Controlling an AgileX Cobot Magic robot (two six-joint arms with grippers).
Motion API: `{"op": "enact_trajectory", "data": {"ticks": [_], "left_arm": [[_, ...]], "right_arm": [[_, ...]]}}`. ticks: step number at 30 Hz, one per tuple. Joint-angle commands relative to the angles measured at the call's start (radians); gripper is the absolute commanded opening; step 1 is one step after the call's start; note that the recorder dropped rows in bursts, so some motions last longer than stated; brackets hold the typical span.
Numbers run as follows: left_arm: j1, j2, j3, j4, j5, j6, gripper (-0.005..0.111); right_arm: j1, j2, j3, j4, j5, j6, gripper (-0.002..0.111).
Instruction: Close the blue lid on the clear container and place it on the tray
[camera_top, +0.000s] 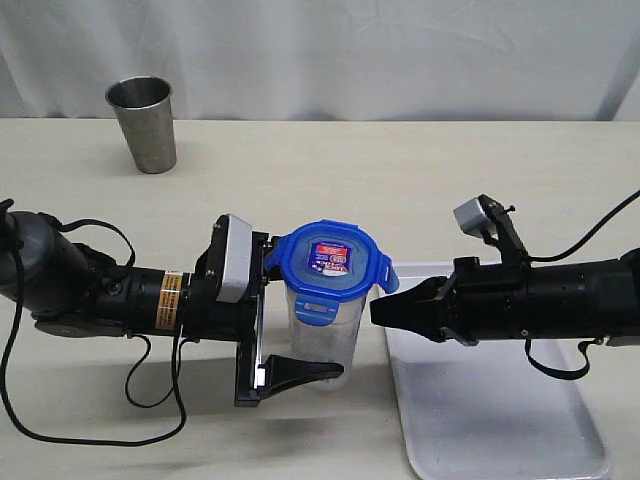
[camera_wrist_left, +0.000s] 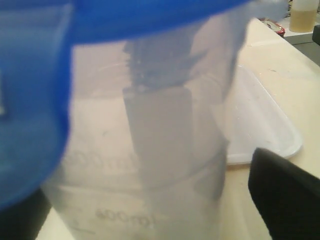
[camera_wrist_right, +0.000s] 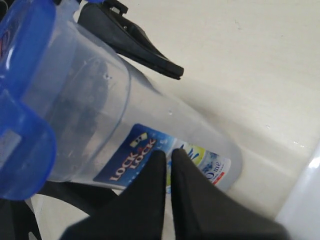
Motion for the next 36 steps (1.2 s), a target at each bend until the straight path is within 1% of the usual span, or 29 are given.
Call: {"op": "enact_trajectory", "data": {"ticks": [1,22,24,29,31,32,34,36], "left_arm": [[-0.002,0.001,-0.003,-0.004,-0.013,0.000,0.105],[-0.002,0.001,-0.003,-0.015,-0.013,0.003,0.105],[-0.002,0.001,-0.003,-0.029,-0.013,0.003,0.102],[-0.002,0.001,-0.003,-0.029,-0.013,0.052,0.068],[-0.002,0.001,-0.003,-0.029,-0.013,0.049,0.053],[-0.002,0.001,-0.003,-0.029,-0.013,0.049,0.043],[-0.002,0.001,-0.003,-0.029,-0.013,0.049,0.031],[-0.002,0.001,-0.003,-0.029,-0.013,0.039,0.023]], "right_arm": [[0.000,0.001,-0.005,0.002,0.013,-0.017,0.004],[0.000,0.001,-0.005,0.002,0.013,-0.043,0.004],[0.000,0.001,-0.005,0.002,0.008,-0.043,0.004],[0.000,0.001,-0.005,0.002,-0.016,-0.043,0.004],[0.000,0.001,-0.005,0.002,-0.016,-0.043,0.004],[0.000,0.001,-0.005,0.002,-0.016,-0.043,0.004],[0.000,-0.004,-0.005,0.002,-0.018,-0.043,0.004],[-0.002,-0.003,-0.007,0.002,-0.018,-0.043,0.004]]}}
